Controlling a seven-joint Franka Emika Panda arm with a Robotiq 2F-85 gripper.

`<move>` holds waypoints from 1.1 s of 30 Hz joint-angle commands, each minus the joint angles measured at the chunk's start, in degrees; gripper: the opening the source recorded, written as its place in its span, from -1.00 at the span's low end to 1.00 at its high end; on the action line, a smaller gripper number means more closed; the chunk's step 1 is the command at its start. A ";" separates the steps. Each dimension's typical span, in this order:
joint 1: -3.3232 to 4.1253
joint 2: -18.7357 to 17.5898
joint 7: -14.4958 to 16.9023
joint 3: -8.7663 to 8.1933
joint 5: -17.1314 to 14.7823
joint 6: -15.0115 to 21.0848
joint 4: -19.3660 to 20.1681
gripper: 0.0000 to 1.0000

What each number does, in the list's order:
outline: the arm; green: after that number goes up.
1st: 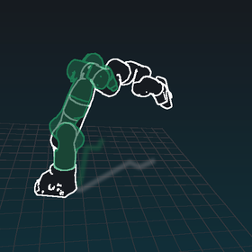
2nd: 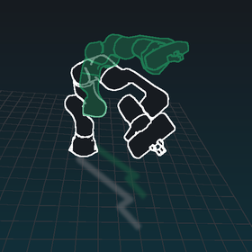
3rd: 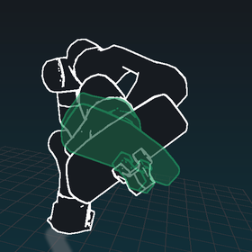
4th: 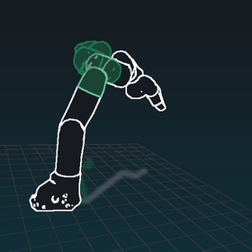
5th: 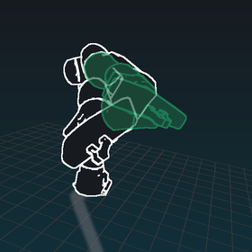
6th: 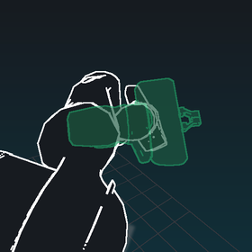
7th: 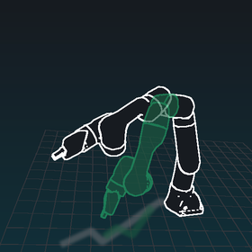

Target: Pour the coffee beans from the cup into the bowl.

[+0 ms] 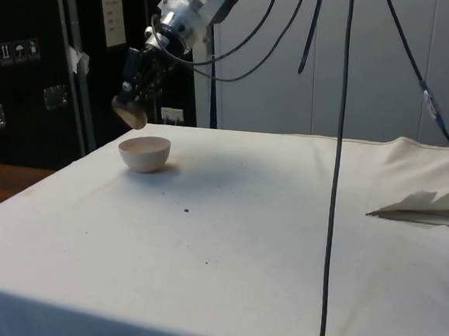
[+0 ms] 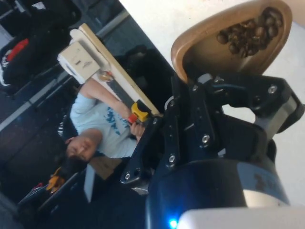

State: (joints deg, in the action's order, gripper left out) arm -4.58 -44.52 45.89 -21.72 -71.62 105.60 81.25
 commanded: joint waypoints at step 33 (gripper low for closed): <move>-1.32 -4.24 0.11 -4.93 -15.13 -9.63 -1.55 -1.00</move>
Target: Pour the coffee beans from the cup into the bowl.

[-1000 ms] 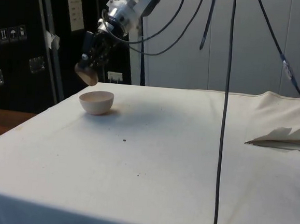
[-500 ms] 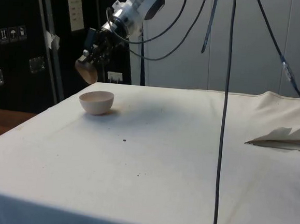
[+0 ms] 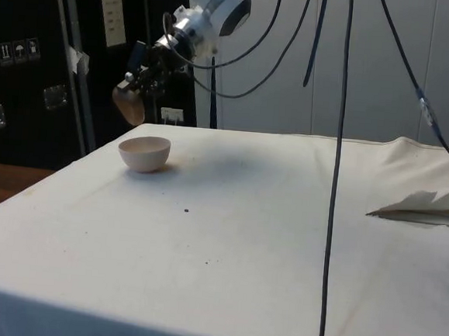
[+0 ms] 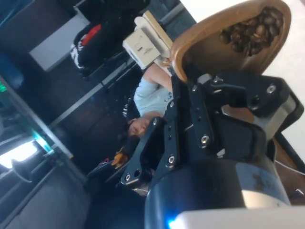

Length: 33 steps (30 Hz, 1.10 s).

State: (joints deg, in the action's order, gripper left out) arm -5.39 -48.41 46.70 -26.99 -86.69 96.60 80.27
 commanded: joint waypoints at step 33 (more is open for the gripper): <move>-0.80 -2.06 -2.52 -3.04 -12.43 -6.70 0.69 -1.00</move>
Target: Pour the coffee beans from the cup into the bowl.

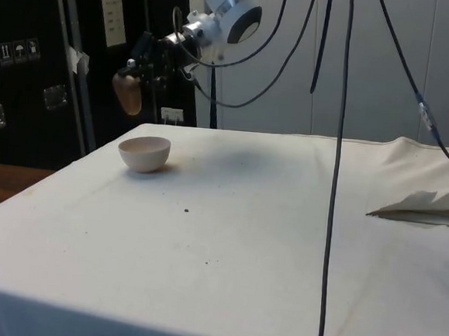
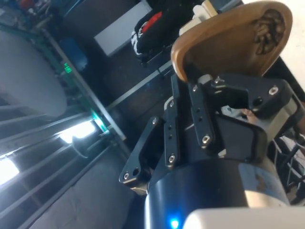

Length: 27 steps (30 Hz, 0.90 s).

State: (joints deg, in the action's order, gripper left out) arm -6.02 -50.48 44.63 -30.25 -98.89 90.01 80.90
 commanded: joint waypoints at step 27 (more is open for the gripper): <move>1.03 2.23 0.06 0.29 -5.84 -3.72 6.93 -1.00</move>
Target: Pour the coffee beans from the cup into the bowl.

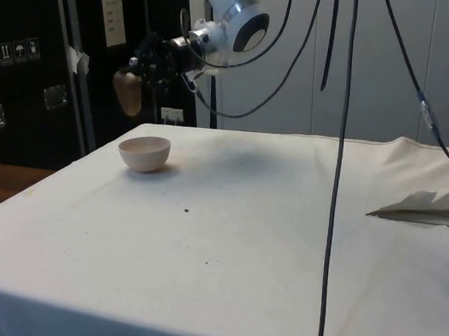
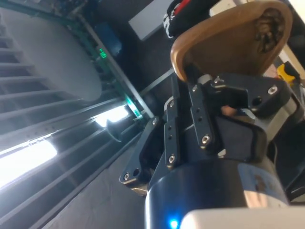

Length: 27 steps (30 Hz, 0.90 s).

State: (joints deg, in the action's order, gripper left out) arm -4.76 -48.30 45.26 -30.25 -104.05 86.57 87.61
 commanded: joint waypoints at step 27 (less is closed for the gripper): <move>-1.09 -1.60 -3.95 -0.11 -10.03 -4.70 1.09 -1.00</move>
State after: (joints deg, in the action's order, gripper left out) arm -5.39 -49.79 42.11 -30.54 -113.50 82.28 88.87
